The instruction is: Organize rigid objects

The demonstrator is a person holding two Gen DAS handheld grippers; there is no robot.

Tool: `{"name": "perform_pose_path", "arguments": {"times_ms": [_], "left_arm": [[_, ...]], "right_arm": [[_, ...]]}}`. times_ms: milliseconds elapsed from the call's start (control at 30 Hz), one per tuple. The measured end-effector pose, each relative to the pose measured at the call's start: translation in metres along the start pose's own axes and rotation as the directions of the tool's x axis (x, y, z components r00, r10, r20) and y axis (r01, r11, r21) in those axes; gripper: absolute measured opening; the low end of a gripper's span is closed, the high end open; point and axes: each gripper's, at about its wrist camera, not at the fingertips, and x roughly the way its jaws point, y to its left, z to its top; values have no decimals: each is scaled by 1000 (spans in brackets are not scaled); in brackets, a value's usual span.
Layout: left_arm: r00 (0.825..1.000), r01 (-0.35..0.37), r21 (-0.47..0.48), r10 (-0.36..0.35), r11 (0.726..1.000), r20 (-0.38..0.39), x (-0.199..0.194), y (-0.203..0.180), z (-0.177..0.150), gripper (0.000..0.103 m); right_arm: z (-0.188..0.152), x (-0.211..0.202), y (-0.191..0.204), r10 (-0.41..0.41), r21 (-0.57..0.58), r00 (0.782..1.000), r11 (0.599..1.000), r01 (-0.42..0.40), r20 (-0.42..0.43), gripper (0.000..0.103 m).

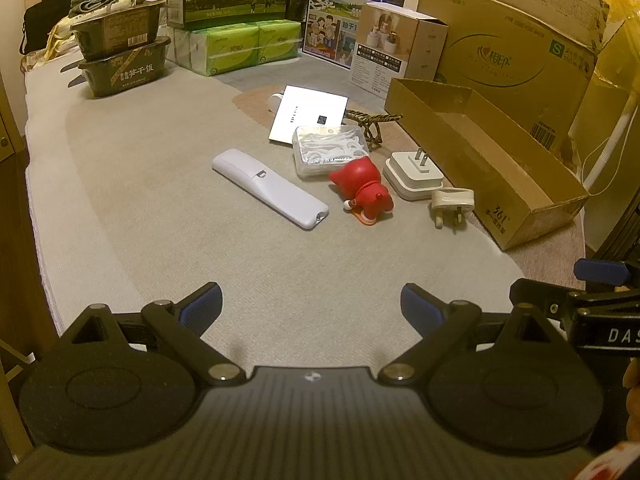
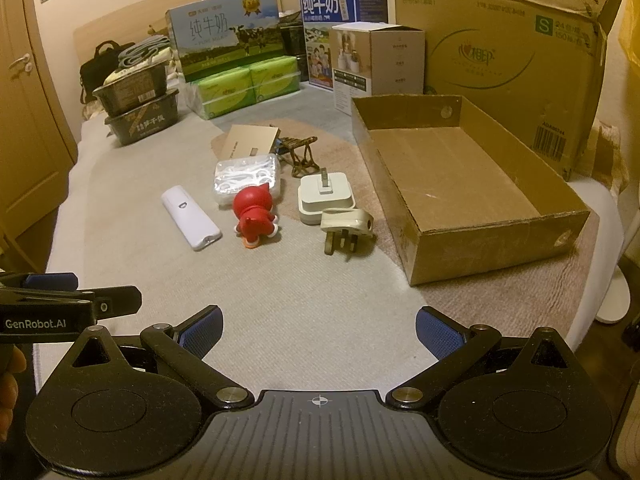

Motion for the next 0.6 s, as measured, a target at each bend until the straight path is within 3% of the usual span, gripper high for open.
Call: {"name": "perform_pose_path", "arguments": {"times_ms": [600], "left_arm": [[1000,0,0,0,1000,1,0,1,0,95]], "right_arm": [[2,0,0,-1,-1,1000,1000,1,4,102]]}}
